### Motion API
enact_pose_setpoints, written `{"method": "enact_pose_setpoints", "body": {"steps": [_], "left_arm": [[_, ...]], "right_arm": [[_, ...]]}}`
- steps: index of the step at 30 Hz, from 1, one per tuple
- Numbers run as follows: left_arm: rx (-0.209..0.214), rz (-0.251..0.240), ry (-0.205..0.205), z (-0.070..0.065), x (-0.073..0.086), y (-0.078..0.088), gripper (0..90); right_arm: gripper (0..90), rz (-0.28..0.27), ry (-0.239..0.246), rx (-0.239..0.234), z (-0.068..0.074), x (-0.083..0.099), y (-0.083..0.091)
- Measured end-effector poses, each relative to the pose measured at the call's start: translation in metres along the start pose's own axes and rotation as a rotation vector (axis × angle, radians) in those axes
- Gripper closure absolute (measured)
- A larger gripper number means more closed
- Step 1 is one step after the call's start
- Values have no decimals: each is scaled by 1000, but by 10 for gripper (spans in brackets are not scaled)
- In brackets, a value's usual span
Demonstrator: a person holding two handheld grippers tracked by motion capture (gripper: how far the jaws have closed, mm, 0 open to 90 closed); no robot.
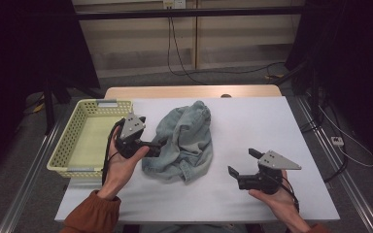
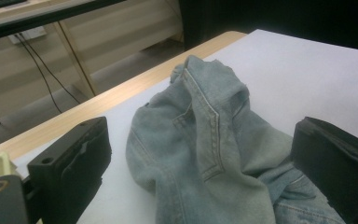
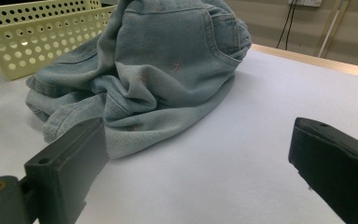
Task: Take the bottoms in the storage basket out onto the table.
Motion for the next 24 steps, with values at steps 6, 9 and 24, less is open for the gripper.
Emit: {"method": "enact_pose_setpoints", "body": {"steps": [6, 9, 24], "left_arm": [[-28, 0, 24, 4, 4, 10, 54], [-29, -10, 24, 3, 6, 15, 52], [-62, -7, 54, 6, 23, 38, 55]], "right_arm": [[40, 0, 4, -1, 1, 0, -1], [40, 0, 6, -4, 1, 0, 0], [40, -7, 2, 3, 0, -1, 1]]}}
Point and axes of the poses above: each handheld gripper's, and its own axes: y roughly backward along the jaws, x roughly out of its underside, z roughly to its left, the point moved 3 cm from there along -y, roughly forward along the jaws, and after that the axes turned 5 degrees about -z, right-handed, at the moved point
